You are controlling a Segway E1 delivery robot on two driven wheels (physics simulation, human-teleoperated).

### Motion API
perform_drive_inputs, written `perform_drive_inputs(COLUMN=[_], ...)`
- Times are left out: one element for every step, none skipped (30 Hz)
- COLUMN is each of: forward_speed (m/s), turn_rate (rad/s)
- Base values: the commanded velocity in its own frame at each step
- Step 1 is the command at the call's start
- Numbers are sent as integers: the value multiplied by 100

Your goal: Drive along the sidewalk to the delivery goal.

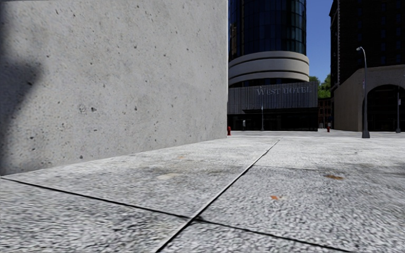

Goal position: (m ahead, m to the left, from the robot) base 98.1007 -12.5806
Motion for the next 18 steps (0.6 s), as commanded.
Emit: perform_drive_inputs(forward_speed=[200,200,200,200,200,200,200,200,200,200,200,200,200,200,200,200,200,200], turn_rate=[-20,-21,-21,-22,-23,-23,-24,-25,-26,-26,-26,-27,-27,-27,-27,-27,-28,-28])
